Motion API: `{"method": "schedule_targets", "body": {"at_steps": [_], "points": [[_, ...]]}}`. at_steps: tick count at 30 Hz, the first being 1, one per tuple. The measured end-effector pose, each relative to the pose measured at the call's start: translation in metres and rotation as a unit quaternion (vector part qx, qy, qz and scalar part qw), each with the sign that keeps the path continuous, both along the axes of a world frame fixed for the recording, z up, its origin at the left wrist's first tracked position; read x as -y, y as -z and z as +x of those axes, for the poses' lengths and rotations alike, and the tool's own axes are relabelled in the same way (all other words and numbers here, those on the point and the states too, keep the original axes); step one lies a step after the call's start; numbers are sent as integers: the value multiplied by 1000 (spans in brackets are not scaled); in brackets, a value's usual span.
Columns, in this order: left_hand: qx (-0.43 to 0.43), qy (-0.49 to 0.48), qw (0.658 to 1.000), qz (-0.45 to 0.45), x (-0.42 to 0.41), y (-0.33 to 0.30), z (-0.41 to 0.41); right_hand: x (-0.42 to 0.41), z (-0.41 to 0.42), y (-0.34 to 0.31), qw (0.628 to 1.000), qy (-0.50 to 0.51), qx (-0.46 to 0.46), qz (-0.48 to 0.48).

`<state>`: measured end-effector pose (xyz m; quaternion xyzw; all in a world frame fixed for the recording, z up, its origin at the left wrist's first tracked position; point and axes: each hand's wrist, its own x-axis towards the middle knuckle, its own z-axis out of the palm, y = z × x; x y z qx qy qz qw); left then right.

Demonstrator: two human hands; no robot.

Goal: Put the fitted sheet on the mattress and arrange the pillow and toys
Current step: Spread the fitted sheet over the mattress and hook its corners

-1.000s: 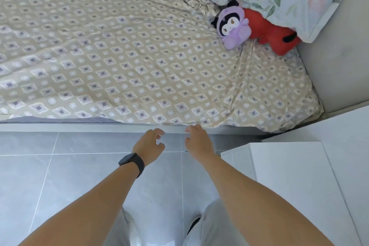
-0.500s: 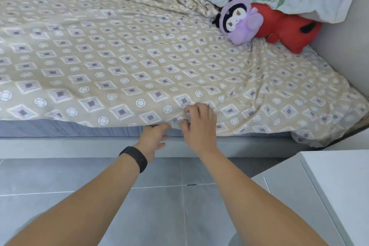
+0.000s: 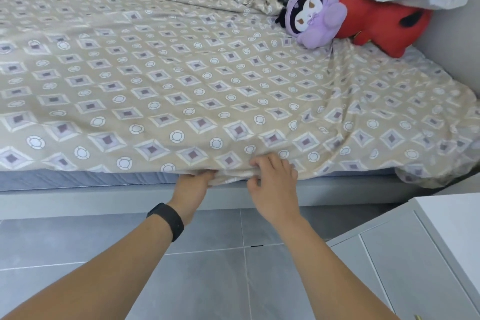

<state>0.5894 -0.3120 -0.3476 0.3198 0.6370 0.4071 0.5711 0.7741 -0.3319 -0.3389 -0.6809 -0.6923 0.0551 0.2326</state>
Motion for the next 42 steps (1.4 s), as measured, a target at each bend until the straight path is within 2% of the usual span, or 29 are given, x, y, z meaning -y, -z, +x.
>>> {"method": "schedule_targets", "body": {"at_steps": [3,5,7,9,11,13,17,20,24,26,28,31,33,36,38,42], "points": [[-29,58,994,-86,2,1,-8,3,6,6,996,-59,50,-49],[-10,18,998,-53,4,4,-6,2,9,11,989,-98,93,-63],[67,-68,995,34,6,7,1,2,7,18,985,-105,123,-57],[189,-111,973,76,6,7,7,1,2,22,988,-86,127,-18],[297,-95,947,74,5,7,11,-4,-6,21,990,-61,122,28],[347,-54,934,59,7,-1,14,-8,-13,16,992,-44,111,46],[312,8,948,61,16,-15,21,-11,-15,2,992,-16,79,96],[330,31,942,56,15,-17,21,-10,-12,-4,991,-20,62,120],[323,-30,945,46,10,-17,18,-7,0,-10,989,-26,70,128],[349,-84,932,44,7,-18,17,-3,6,-15,991,-49,63,109],[404,-119,906,47,4,-16,15,1,10,-19,993,-83,83,32],[451,-115,883,60,2,-21,9,-4,14,-25,988,-112,96,-50],[472,-74,876,65,6,-28,10,-3,13,-26,988,-121,79,-47],[428,-10,902,51,15,-36,12,4,5,-26,988,-130,71,-41],[421,19,905,55,17,-39,8,7,-1,-26,986,-136,84,-40],[467,-35,880,78,6,-43,-14,0,-4,-36,988,-114,106,-5]]}}
